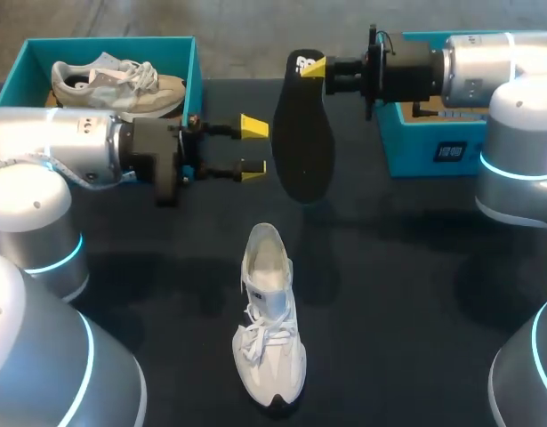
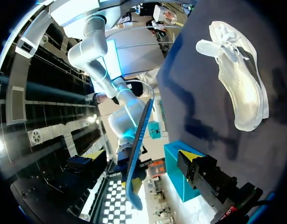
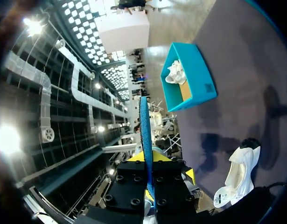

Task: Take the shoe out of the shoebox, open the shoe tongue, remove and reinsert the insole, then place the shoe into the shoebox

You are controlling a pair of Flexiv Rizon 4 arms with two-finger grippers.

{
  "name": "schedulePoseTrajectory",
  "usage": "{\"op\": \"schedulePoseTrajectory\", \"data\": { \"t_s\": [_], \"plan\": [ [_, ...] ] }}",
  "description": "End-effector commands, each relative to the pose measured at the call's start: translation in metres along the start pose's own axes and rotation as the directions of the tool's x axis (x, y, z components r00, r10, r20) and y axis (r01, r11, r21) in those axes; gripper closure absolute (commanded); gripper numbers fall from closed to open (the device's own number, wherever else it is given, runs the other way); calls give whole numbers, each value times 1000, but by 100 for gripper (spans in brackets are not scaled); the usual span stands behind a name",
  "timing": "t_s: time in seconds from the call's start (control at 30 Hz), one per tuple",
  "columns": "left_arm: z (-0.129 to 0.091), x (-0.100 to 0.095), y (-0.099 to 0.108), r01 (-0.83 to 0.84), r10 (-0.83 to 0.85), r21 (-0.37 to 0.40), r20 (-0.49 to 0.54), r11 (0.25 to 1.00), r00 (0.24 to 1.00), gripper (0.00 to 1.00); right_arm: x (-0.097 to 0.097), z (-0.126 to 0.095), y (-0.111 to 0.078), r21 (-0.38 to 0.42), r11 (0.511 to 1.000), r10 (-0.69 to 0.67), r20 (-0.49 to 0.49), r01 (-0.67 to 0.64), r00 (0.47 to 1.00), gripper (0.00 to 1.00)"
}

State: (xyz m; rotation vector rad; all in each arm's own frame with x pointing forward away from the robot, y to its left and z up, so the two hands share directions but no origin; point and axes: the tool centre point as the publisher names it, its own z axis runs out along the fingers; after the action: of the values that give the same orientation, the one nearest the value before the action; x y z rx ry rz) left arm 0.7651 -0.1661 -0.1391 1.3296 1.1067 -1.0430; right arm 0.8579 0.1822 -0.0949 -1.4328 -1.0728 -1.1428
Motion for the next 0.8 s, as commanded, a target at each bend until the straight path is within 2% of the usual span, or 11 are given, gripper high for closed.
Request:
{"op": "schedulePoseTrajectory", "data": {
  "t_s": [0.03, 0.1, 0.2, 0.3, 0.4, 0.73, 0.8],
  "plan": [
    [13, 0, 7, -10, 10, 9, 12, 1000, 1000, 0, 1, 1, 0, 1, 1000, 1, 4, -1, 1000, 100],
    [15, -2, 8, -13, 13, 10, 13, 1000, 1000, 7, 1, 1, 0, 1, 1000, 1, 4, -1, 1000, 100],
    [20, -6, 11, -18, 18, 10, 25, 1000, 1000, 35, 1, 1, 0, 1, 1000, 1, 4, -1, 1000, 100],
    [24, -8, 13, -23, 22, 11, 35, 1000, 999, 36, 1, 1, 0, 1, 1000, 1, 4, -1, 1000, 100],
    [27, -10, 14, -23, 22, 11, 44, 1000, 999, 47, 1, 1, 0, 1, 1000, 1, 4, -1, 1000, 100],
    [36, -19, 11, -40, 38, 33, 71, 999, 997, 57, 1, 1, 0, 1, 1000, 1, 4, -1, 1000, 100],
    [37, -20, 11, -49, 46, 34, 71, 998, 996, 62, 1, 1, 0, 1, 1000, 1, 4, -1, 1000, 100]
  ]
}}
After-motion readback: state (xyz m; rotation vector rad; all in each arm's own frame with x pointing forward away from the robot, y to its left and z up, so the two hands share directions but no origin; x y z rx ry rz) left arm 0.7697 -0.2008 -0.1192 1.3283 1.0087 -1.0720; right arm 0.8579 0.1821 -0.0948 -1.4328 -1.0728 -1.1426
